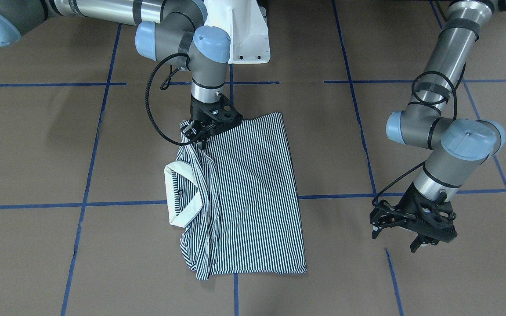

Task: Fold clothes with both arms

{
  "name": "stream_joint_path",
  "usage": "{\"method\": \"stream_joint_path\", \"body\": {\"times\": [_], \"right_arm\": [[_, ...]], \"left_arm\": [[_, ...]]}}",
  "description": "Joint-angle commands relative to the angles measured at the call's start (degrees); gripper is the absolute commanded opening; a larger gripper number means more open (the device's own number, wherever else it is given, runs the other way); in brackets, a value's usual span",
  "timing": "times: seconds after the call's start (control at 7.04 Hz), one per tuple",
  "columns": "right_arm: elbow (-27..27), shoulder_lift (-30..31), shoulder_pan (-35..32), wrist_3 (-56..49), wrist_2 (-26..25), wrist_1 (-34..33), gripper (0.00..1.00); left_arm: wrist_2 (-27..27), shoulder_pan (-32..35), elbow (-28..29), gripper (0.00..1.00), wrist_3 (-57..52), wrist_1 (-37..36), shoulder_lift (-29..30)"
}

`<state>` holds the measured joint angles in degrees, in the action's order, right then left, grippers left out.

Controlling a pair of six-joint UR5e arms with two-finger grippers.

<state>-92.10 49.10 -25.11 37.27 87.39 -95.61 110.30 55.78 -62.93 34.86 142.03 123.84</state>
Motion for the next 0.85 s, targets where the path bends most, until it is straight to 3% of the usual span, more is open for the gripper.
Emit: {"method": "stream_joint_path", "body": {"times": [0.0,0.28,0.43,0.57,0.71], "right_arm": [[-7.88,7.63,-0.99,0.09,0.59,-0.62,0.0],[-8.72,10.05,1.37,0.88,-0.63,-0.45,0.0],[-8.54,9.97,1.47,1.31,-0.55,-0.45,0.27],[-8.36,9.79,1.73,5.58,-0.64,0.07,0.98],[-8.88,9.27,1.56,7.62,-0.55,0.95,1.0]], "left_arm": [[0.0,-0.14,0.0,1.0,0.03,0.0,0.0],[0.0,-0.14,0.09,1.0,0.03,0.0,0.0],[0.0,-0.14,0.09,1.0,0.03,-0.09,0.0],[0.0,-0.14,0.09,1.0,0.03,0.0,0.0],[0.0,-0.14,0.09,1.0,0.03,-0.09,0.0]]}}
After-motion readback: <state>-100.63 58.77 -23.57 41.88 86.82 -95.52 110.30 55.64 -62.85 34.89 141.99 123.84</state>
